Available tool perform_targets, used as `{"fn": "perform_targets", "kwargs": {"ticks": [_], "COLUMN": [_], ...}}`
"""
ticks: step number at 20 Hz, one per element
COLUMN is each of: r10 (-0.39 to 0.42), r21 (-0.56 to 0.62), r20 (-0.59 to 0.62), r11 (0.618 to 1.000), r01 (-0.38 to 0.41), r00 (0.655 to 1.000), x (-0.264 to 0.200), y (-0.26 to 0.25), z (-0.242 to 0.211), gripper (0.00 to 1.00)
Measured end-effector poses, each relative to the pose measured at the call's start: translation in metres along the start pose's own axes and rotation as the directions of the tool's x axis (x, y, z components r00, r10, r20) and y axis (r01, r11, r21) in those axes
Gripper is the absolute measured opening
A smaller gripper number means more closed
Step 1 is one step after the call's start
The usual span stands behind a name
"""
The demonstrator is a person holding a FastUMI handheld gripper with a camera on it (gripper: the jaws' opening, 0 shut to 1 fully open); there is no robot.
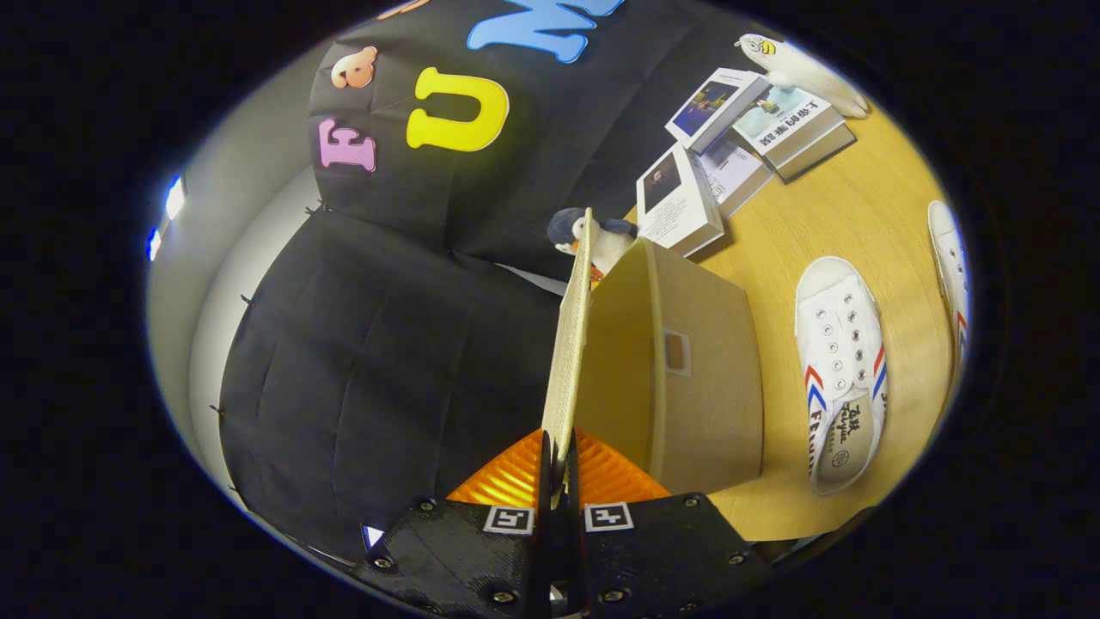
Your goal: Open the storage box then place both shoes into the box .Put the left shoe in first, then the right shoe, with the right side of both shoes facing outward in a uniform manner.
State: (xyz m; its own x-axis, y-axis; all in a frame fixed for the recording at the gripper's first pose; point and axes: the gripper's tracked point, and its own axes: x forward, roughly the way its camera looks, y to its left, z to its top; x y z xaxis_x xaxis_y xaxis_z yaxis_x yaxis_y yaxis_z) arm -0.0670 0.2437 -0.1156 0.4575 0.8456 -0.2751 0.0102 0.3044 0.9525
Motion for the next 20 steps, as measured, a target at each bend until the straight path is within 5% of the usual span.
{"fn": "perform_targets", "kwargs": {"ticks": [10, 20], "r10": [0.059, -0.010], "r21": [-0.227, -0.410], "r20": [-0.024, -0.020], "r11": [0.972, 0.912], "r01": [-0.063, 0.001], "r00": [0.998, 1.000], "x": [0.031, 0.087], "y": [0.096, 0.149], "z": [-0.010, -0.029], "gripper": [0.07, 0.08]}}
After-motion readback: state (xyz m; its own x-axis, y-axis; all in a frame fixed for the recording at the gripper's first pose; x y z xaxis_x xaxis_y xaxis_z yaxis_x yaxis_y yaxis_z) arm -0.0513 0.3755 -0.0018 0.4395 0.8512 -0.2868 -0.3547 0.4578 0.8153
